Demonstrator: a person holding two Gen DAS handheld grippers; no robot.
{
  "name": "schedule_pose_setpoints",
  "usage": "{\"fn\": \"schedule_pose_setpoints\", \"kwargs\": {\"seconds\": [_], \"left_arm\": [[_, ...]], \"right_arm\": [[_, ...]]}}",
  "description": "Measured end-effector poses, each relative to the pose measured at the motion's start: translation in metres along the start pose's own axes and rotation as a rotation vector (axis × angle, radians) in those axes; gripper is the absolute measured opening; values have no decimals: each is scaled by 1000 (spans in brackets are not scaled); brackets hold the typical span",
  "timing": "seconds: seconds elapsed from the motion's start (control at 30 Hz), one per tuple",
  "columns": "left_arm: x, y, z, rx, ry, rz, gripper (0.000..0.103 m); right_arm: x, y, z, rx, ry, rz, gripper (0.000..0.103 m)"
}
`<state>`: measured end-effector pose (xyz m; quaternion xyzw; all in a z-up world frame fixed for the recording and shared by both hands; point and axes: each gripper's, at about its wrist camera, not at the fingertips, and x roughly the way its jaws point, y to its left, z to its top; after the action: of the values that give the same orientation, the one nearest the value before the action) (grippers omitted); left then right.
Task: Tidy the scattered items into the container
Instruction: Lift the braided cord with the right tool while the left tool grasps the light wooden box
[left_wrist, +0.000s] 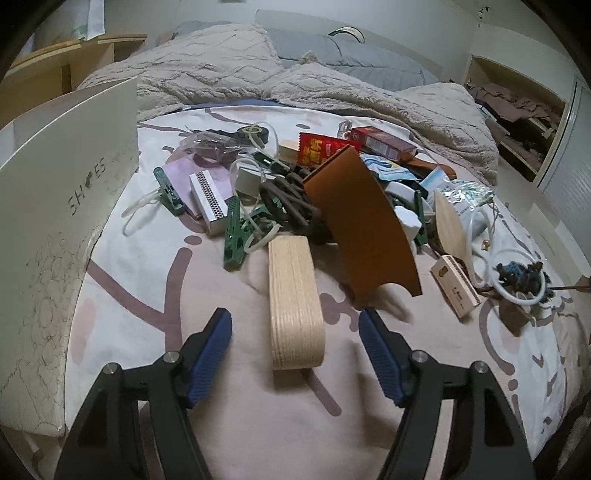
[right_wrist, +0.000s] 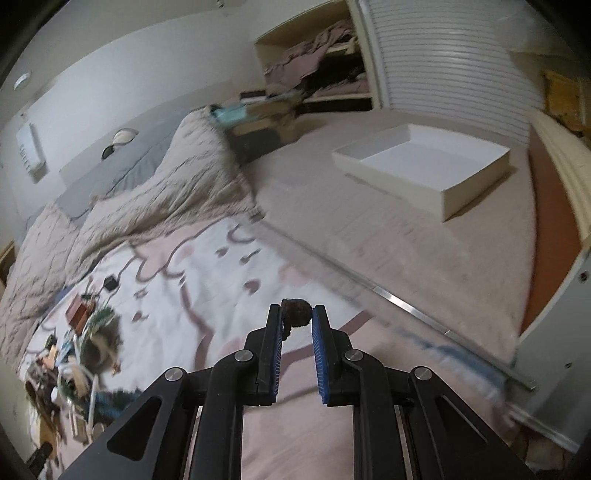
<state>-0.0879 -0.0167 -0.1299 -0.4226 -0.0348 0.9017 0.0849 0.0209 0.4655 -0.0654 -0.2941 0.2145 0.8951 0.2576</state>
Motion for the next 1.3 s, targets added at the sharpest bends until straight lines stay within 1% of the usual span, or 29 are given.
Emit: {"fn": "schedule_pose_setpoints", "kwargs": {"seconds": [0.03, 0.07, 0.13, 0.17, 0.2, 0.27, 0.43, 0.53, 0.63, 0.67, 0.77, 0.83, 0.87, 0.9, 0.93, 0.97, 1.03, 1.13, 1.3], "left_arm": [[1, 0, 0, -1, 2, 1, 58], [2, 0, 0, 0, 5, 3, 55], [3, 0, 0, 6, 9, 9, 39], [4, -1, -1, 13, 11, 11, 35], [4, -3, -1, 21, 10, 13, 29], [3, -6, -2, 37, 4, 25, 28], [0, -7, -4, 56, -6, 22, 28], [-6, -10, -7, 90, -13, 28, 27], [-11, -16, -12, 131, -12, 19, 27], [-12, -19, -13, 148, -11, 16, 27], [-16, -29, -18, 194, -10, 1, 27], [-17, -36, -21, 216, -7, -12, 27], [-18, -40, -22, 225, -5, -22, 27], [-19, -43, -24, 233, -3, -29, 27], [-19, -46, -25, 240, -3, -33, 27], [-20, -48, -26, 248, -2, -35, 27], [-20, -51, -28, 257, 1, -36, 27], [-20, -54, -30, 264, 5, -38, 27], [-23, -61, -35, 280, 8, -45, 27]], "right_arm": [[-2, -4, 3, 9, -11, -11, 17], [-3, -7, 5, 17, -19, -22, 17], [-3, -12, 7, 32, -25, -38, 17], [-2, -13, 7, 34, -21, -38, 17], [1, -12, 6, 33, -10, -32, 17], [5, -7, 3, 17, 11, -19, 17], [14, 20, -11, -83, 72, 52, 17], [19, 36, -23, -135, 117, 96, 17], [24, 48, -34, -166, 163, 150, 17], [25, 52, -39, -164, 185, 187, 17], [26, 63, -49, -174, 229, 255, 17], [25, 72, -55, -193, 245, 290, 23], [22, 77, -58, -205, 245, 323, 39], [20, 80, -60, -212, 241, 342, 69], [17, 84, -62, -220, 229, 355, 80], [11, 88, -64, -233, 202, 368, 85], [4, 100, -68, -286, 179, 391, 85], [5, 109, -73, -320, 176, 390, 85], [20, 120, -82, -370, 203, 332, 85]]}}
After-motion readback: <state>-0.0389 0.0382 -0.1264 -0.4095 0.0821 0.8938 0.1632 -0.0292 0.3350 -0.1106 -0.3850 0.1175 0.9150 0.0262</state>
